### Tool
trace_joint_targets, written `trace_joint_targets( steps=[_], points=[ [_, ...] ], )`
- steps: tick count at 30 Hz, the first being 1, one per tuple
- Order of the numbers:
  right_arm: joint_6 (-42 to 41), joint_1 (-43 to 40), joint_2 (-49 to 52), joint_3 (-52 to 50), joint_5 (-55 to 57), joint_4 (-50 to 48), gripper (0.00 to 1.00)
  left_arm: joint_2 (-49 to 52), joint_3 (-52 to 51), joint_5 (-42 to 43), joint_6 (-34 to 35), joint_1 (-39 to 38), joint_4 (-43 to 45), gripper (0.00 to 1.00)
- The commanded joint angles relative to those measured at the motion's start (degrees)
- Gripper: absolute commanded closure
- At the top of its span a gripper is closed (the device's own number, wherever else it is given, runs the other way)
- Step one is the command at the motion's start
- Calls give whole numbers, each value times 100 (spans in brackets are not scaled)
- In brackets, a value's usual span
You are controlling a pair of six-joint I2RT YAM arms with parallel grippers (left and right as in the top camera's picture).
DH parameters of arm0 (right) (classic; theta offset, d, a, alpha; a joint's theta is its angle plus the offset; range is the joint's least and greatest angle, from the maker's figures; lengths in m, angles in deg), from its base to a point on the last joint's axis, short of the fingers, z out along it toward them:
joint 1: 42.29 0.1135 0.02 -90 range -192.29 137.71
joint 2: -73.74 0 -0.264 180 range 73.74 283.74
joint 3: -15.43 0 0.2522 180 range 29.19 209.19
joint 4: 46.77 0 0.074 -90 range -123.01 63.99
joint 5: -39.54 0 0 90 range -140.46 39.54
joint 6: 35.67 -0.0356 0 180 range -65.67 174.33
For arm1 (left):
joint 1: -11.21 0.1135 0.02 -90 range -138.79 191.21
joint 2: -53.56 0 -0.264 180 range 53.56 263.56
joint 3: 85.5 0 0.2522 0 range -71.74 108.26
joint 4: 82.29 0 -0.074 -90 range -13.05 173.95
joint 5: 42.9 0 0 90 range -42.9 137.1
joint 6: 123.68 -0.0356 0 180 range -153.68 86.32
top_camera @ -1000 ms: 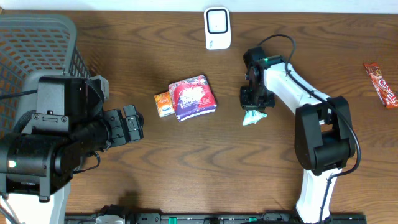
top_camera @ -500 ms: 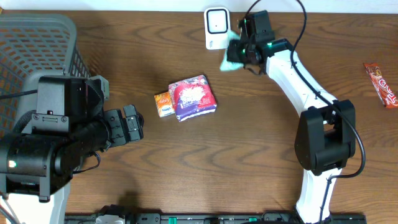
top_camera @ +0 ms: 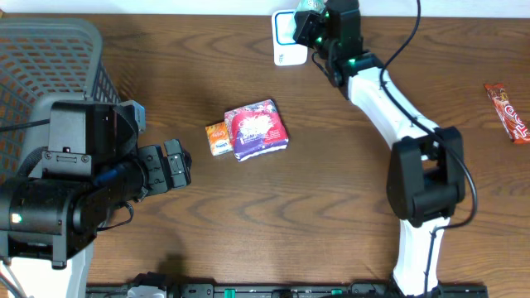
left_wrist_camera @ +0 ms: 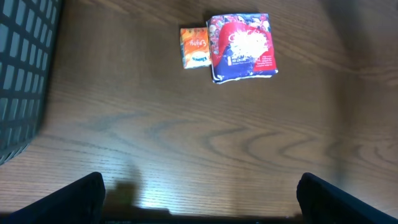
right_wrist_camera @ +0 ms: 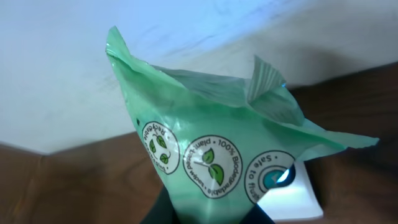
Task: Scan the item barcode
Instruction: 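Lift the green packet up to the scanner face, then carry the green packet to the far right and release it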
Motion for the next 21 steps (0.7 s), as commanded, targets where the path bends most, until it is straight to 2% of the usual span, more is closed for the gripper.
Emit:
trace_joint_targets(
  steps=[1, 5, 10, 14, 21],
  points=[
    [-140, 98, 474, 74, 487, -343, 99, 9, -2, 68, -98, 24, -13, 2],
    [-140, 94, 710, 74, 485, -778, 99, 11, -2, 68, -98, 24, -13, 2],
    [-136, -70, 501, 76, 483, -673, 99, 11, -2, 68, -98, 24, -13, 2],
    [133, -472, 15, 76, 487, 92, 99, 11, -2, 68, -98, 24, -13, 2],
    [1521, -1620, -752, 76, 485, 1980, 99, 9, -2, 68, -98, 24, -13, 2]
  ],
)
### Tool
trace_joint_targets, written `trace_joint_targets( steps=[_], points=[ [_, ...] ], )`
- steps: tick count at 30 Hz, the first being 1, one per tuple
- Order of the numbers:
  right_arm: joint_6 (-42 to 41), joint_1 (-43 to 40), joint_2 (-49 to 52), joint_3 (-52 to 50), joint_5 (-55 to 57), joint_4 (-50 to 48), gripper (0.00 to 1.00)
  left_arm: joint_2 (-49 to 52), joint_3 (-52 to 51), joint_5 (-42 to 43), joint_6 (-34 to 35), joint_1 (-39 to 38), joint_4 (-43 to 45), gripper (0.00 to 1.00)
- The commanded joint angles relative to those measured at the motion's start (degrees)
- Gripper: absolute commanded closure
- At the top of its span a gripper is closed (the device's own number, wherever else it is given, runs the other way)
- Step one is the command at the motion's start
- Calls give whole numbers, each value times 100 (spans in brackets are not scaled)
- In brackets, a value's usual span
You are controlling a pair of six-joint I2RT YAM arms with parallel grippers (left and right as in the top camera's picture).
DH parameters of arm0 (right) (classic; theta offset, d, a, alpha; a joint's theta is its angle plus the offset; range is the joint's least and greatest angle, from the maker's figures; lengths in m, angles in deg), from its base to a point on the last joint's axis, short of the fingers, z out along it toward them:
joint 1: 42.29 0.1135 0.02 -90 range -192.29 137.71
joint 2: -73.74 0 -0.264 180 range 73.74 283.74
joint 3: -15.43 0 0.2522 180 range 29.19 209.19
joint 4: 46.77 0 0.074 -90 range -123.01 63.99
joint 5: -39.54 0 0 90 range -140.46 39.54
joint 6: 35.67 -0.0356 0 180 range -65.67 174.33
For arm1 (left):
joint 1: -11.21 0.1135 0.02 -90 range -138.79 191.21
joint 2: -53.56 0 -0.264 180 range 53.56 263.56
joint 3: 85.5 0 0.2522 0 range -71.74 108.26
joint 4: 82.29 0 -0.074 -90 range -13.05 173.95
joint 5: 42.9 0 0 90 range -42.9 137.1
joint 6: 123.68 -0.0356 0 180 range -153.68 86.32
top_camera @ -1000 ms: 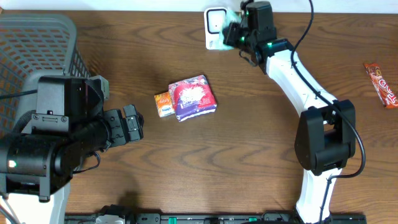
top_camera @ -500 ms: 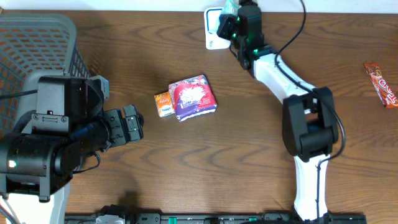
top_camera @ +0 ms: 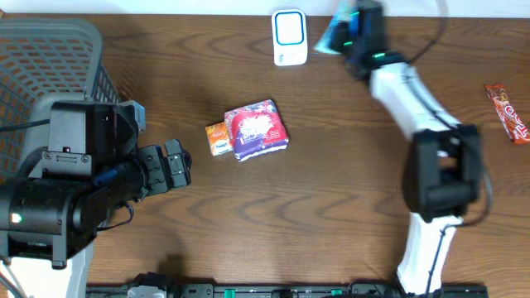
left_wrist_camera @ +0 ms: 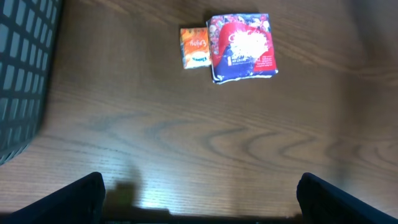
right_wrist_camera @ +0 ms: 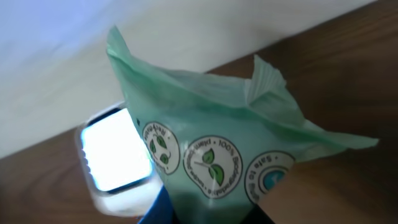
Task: Scan the item barcode
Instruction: 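Carry the green packet to the far right and release it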
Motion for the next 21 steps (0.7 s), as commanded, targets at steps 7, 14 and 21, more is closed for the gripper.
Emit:
trace_joint_targets(
  steps=[7, 14, 21],
  points=[
    [2935, -1838, -457, 74, 116, 2299, 99, 11, -2, 66, -98, 24, -15, 2],
    [3576, -2636, -85, 70, 2017, 3132, 94, 9, -2, 66, -98, 24, -15, 2],
    [3165, -3003, -42, 72, 2188, 3451, 1, 9, -2, 66, -98, 24, -15, 2]
  ],
)
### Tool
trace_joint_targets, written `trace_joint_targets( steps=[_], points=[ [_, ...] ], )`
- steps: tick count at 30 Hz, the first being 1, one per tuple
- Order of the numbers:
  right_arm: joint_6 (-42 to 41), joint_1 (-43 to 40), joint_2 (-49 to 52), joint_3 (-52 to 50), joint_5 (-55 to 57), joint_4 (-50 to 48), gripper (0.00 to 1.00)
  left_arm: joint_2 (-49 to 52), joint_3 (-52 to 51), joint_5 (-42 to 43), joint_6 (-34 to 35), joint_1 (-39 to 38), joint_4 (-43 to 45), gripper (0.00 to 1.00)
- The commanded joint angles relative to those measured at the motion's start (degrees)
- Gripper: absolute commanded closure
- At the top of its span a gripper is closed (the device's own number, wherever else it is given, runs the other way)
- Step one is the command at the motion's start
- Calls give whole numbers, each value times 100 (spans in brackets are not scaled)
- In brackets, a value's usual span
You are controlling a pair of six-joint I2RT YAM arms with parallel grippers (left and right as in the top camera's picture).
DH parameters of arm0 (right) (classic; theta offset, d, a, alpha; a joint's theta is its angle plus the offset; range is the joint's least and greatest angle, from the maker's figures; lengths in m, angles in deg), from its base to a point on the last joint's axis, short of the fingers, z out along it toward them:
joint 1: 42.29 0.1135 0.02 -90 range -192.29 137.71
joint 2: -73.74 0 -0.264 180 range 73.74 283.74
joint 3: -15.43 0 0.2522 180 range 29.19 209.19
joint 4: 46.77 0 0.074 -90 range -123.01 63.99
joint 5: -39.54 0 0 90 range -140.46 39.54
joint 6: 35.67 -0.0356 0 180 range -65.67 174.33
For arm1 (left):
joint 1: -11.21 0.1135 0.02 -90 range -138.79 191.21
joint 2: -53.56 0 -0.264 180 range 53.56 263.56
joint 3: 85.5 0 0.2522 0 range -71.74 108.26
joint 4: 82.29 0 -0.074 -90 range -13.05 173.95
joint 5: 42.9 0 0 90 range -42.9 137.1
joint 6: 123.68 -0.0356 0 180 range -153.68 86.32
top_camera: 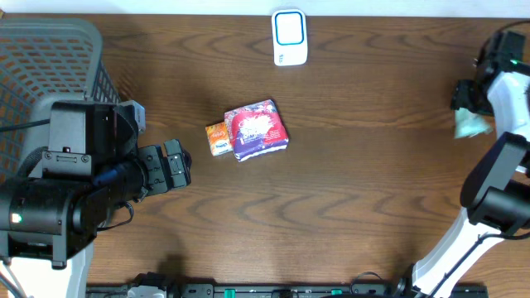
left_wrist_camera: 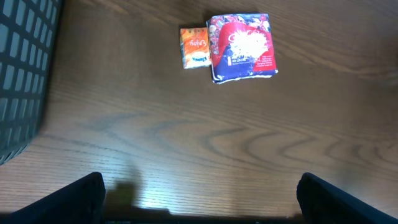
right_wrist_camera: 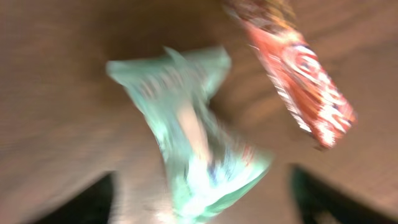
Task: Scan the item barcode
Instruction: 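Carry the green packet to the far right and release it, then reach the right gripper left toward the pink packet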
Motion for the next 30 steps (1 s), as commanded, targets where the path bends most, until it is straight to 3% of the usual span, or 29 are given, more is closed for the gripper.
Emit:
trace_joint_targets(
  steps=[1, 8, 18, 30],
  points=[
    [-293, -50, -31, 35, 356, 44, 1, 9, -2, 66, -98, 24, -15, 2],
    [-634, 151, -400, 50, -492, 42, 1, 9, -2, 66, -98, 24, -15, 2],
    [-629, 433, -723, -114, -4813, 890, 1, 9, -2, 66, -98, 24, -15, 2],
    [-614, 1665, -717, -1661, -5528, 680, 1, 11, -2, 66, -98, 24, -15, 2]
  ],
)
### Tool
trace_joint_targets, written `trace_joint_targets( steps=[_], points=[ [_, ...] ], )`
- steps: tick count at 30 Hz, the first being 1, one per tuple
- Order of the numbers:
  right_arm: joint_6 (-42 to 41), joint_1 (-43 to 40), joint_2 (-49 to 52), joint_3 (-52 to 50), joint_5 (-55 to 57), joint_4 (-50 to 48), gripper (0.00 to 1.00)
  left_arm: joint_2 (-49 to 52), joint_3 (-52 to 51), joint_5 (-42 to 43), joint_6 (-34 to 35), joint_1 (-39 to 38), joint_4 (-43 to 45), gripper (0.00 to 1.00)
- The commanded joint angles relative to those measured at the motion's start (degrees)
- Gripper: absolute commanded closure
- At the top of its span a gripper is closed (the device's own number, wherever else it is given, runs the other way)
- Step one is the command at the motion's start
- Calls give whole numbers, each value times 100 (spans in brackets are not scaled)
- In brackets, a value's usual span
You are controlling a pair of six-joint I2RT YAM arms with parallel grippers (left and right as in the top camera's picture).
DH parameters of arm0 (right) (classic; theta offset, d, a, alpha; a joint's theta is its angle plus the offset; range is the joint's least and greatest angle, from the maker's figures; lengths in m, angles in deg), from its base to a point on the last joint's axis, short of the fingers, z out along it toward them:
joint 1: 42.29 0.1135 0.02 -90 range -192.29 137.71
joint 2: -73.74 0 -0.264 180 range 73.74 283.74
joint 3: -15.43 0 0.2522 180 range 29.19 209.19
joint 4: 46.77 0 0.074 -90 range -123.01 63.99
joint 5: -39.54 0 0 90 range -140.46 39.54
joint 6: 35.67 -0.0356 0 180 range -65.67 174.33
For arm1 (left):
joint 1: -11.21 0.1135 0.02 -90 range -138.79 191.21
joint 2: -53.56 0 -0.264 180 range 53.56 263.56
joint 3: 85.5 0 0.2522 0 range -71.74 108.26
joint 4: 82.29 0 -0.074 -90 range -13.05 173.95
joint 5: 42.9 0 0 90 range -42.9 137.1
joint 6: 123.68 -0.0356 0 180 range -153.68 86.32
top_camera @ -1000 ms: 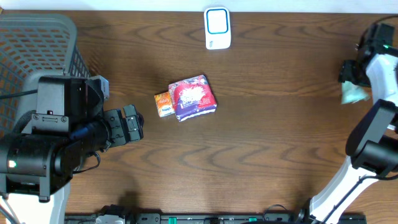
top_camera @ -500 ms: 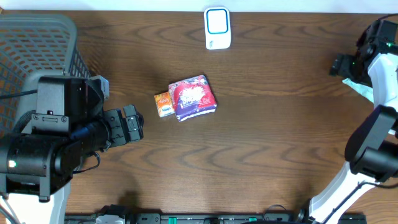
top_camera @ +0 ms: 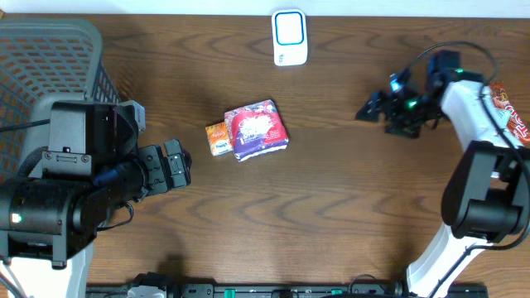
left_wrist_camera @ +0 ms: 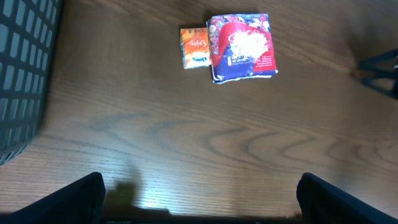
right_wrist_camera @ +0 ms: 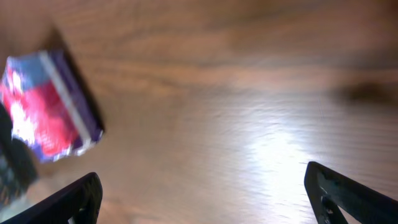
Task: Scan the item barcode
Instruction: 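Reach the right gripper left toward the pink packet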
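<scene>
The white scanner [top_camera: 290, 37] stands at the table's far edge. A purple-and-red pouch [top_camera: 257, 129] lies mid-table with a small orange packet [top_camera: 218, 138] touching its left side; both also show in the left wrist view, pouch [left_wrist_camera: 242, 47] and packet [left_wrist_camera: 195, 46]. My right gripper [top_camera: 377, 101] is open and empty, right of the pouch, which lies at the left of its view [right_wrist_camera: 48, 106]. My left gripper [top_camera: 175, 165] is open and empty, near side of the packets. The green bag is out of view.
A grey mesh basket [top_camera: 45, 70] fills the far left corner, its wall beside the left arm [left_wrist_camera: 22, 74]. A red snack bar [top_camera: 507, 110] lies at the right edge, partly under the right arm. Bare wood lies between the grippers.
My right gripper was open at the far right edge over the green bag beside the red bar. Now it is empty, further left, facing the purple pouch. The left arm has not moved.
My right gripper held the green bag up at the scanner, then just right of it. Then it stood open at the right edge with the bag lying under it. Now it is empty nearer mid-table. Pouch, orange packet and left arm stayed put.
</scene>
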Motion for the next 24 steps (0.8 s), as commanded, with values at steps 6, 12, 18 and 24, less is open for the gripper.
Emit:
trace_joint_targets(
  steps=[6, 12, 18, 24],
  points=[
    [-321, 1047, -33, -649, -1032, -879, 1, 9, -2, 68, -98, 24, -15, 2],
    [-1480, 1770, -31, -793, -1029, -1963, 1, 9, -2, 68, -98, 24, -15, 2],
    [-2153, 2481, -20, -813, -417, -2839, 1, 11, -2, 68, -98, 24, -15, 2],
    [-2483, 2914, -20, -813, 205, -3021, 9, 11, -2, 68, -98, 24, -15, 2]
  ],
)
